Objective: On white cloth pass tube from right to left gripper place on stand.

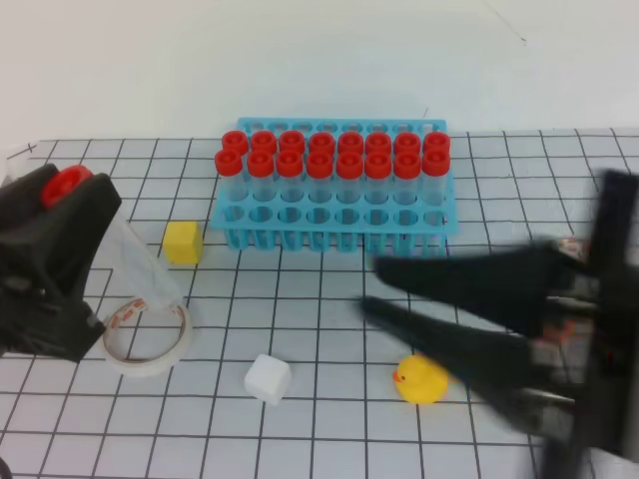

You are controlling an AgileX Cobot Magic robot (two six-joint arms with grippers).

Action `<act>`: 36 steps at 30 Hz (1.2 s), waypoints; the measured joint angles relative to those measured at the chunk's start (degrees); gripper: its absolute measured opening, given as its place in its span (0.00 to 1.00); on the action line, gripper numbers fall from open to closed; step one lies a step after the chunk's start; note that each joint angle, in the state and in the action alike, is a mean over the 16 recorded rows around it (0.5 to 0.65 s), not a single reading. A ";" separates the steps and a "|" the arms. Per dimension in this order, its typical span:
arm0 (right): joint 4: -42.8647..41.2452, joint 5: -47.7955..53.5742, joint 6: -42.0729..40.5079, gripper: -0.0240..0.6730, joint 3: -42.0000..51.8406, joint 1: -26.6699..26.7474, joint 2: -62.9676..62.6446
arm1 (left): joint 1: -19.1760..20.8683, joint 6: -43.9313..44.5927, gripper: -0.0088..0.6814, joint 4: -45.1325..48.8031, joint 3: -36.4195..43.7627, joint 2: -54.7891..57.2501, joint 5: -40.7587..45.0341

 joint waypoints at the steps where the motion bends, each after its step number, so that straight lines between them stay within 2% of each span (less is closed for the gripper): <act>1: 0.17 2.61 -0.98 0.33 0.01 0.00 -1.92 | 0.00 0.22 0.41 0.00 0.00 0.00 0.00; 6: -0.10 16.39 -4.28 0.13 0.01 0.00 -10.05 | 0.00 1.13 0.41 0.00 0.00 0.00 0.01; 10: -3.88 28.21 -0.55 0.06 0.01 0.00 -14.38 | 0.00 1.76 0.41 0.00 0.00 0.00 0.27; 18: -20.93 51.40 19.54 0.04 0.01 0.00 -20.58 | 0.00 2.45 0.41 0.09 0.00 0.00 2.85; 24: -34.00 62.31 34.47 0.04 0.30 0.00 -27.16 | 0.00 2.54 0.41 0.34 0.00 0.00 5.25; 29: -39.00 65.49 39.86 0.04 2.14 0.00 -33.79 | 0.00 2.57 0.41 0.58 0.00 0.00 6.47; 36: -40.57 65.85 42.70 0.04 7.34 0.00 -40.47 | 0.00 2.58 0.41 1.09 0.00 0.00 6.69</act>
